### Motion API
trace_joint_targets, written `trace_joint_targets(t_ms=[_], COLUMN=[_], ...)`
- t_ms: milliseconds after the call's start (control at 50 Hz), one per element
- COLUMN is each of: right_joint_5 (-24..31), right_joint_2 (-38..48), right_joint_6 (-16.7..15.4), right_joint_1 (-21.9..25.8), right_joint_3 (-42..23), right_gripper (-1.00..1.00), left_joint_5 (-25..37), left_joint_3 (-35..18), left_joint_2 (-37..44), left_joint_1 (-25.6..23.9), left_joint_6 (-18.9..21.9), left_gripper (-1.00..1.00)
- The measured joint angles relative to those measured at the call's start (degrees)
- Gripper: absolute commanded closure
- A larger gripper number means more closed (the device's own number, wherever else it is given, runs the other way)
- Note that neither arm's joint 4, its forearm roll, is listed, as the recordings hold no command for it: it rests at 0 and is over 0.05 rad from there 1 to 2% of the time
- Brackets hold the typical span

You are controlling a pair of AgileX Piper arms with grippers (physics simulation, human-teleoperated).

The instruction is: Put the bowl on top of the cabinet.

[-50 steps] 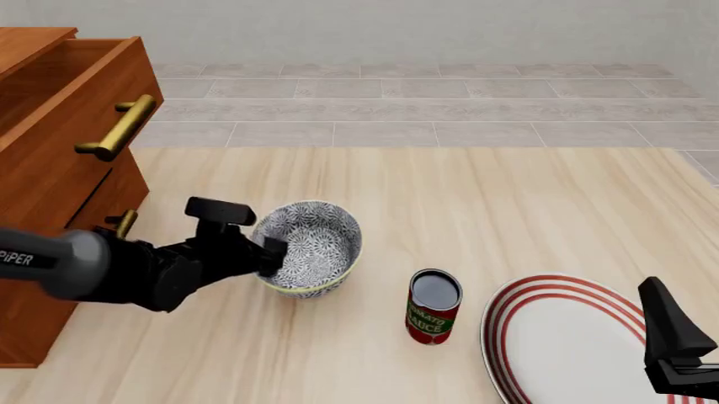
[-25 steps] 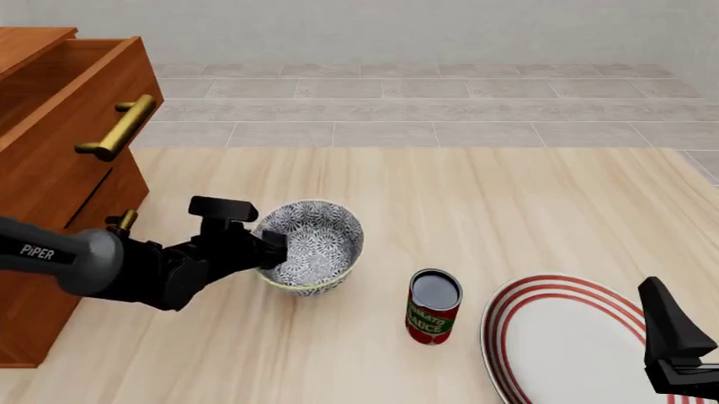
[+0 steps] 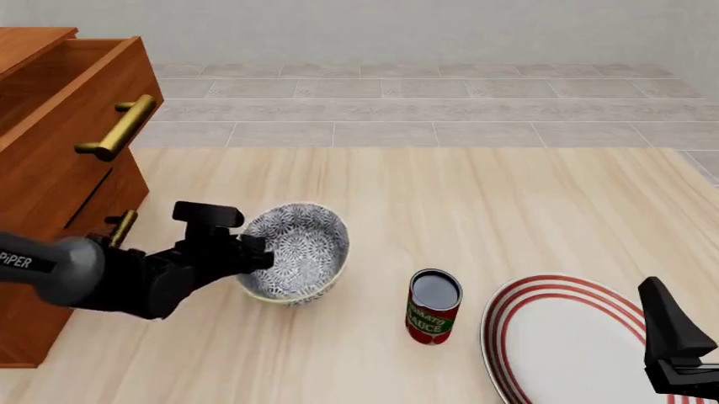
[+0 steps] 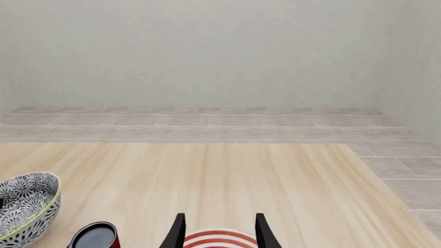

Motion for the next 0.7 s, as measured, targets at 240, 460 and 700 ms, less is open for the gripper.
trace_joint_targets(t_ms=[240, 460, 700], right_joint_5=[0.00, 0.00, 0.00], right_joint_2=[0.00, 0.00, 0.00], right_joint_6=[0.00, 0.00, 0.00], right_joint_1=[0.00, 0.00, 0.00], right_joint_3=[0.00, 0.00, 0.00], right_gripper=[-1.00, -1.00, -1.00], left_joint_5=[2.41, 4.88, 7.40], left_joint_3=[3.07, 4.70, 5.52], left_joint_2=[-6.49, -11.76, -16.39], left_joint_1=[0.23, 0.00, 0.26], left_joint_6=[1.31, 1.97, 3.00], left_gripper=[1.00, 1.00, 1.00])
